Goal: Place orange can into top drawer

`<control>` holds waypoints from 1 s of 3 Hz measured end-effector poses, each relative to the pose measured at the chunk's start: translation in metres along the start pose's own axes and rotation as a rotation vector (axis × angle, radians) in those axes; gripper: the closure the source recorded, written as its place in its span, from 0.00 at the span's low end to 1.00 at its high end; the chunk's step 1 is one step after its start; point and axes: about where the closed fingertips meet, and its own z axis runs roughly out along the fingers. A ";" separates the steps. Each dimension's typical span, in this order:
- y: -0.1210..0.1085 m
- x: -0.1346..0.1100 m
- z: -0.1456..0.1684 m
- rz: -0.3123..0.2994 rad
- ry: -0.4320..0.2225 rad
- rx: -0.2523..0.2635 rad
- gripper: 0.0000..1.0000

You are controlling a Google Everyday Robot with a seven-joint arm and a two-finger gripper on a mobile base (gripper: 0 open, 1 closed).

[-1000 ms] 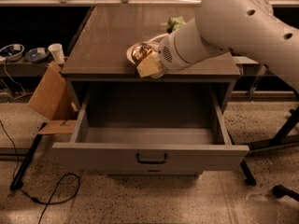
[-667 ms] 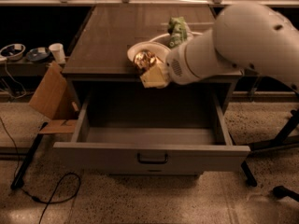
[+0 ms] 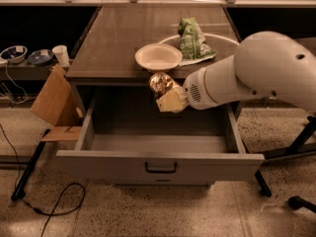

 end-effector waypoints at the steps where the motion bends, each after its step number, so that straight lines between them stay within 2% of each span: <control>1: -0.003 0.028 0.054 0.051 0.084 -0.063 1.00; 2: -0.002 0.040 0.092 0.082 0.137 -0.106 1.00; 3: 0.002 0.041 0.128 0.111 0.172 -0.133 1.00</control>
Offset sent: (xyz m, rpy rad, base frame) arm 0.0320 0.0522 -0.1322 0.0313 0.2721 0.0581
